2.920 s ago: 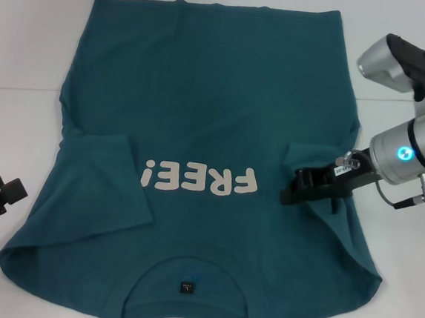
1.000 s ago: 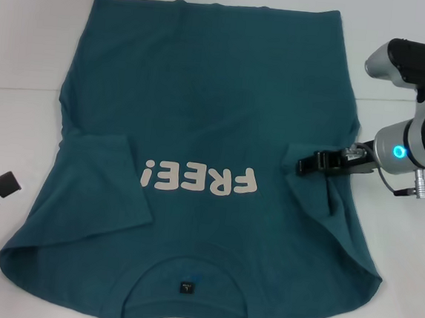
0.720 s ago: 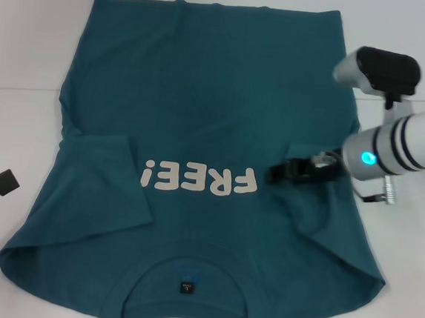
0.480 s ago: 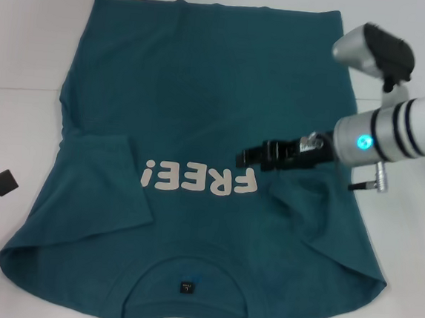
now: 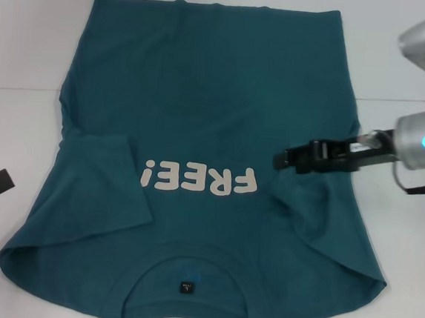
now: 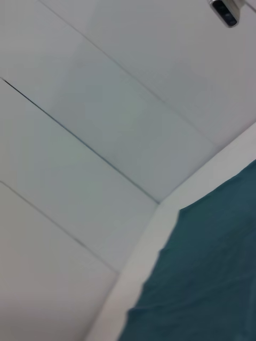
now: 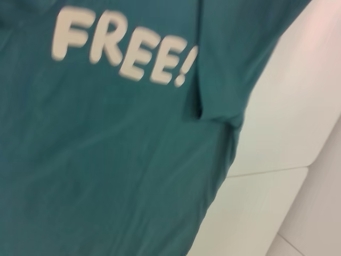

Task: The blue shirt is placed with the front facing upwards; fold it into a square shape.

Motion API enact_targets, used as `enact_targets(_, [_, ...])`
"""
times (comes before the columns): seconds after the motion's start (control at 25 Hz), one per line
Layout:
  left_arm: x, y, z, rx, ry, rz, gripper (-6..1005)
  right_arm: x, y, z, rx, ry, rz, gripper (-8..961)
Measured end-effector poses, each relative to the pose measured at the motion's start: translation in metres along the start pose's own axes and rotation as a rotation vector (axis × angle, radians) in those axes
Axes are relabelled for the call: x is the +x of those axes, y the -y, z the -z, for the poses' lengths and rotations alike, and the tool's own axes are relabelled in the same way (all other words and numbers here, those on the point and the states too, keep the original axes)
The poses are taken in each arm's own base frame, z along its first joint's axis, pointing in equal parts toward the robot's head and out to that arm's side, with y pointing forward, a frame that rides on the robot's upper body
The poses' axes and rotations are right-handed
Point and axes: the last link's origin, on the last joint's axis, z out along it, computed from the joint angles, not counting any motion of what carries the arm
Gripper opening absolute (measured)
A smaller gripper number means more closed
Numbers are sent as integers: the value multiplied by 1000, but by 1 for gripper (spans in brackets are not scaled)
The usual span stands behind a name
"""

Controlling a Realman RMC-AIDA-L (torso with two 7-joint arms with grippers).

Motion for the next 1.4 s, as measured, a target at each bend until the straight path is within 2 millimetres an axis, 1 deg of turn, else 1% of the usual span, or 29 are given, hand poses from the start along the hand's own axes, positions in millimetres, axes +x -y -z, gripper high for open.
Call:
enact_targets(0.12, [7, -2, 5, -9, 30, 77, 926, 5, 0, 25, -85, -55, -14, 580])
enact_targets(0.16, [10, -2, 8, -5, 37, 117, 926, 5, 0, 25, -85, -55, -14, 579])
enact_targets(0.24, [13, -1, 12, 13, 51, 189, 926, 9, -2, 36, -133, -91, -21, 578])
enact_targets(0.4, [10, 3, 14, 75, 138, 365, 926, 15, 0, 40, -147, -109, -35, 575])
enact_targets(0.64, [2, 11, 14, 154, 220, 480, 926, 24, 6, 41, -150, -108, -60, 571])
enact_targets(0.96, [-5, 32, 8, 300, 284, 521, 926, 28, 9, 39, -146, -88, -63, 565])
enact_targets(1.24, [-8, 42, -4, 349, 334, 376, 926, 28, 12, 40, -151, -67, -71, 560])
enact_targets(1.4, [-11, 48, -8, 389, 340, 340, 925, 29, 15, 42, -150, -59, -80, 557])
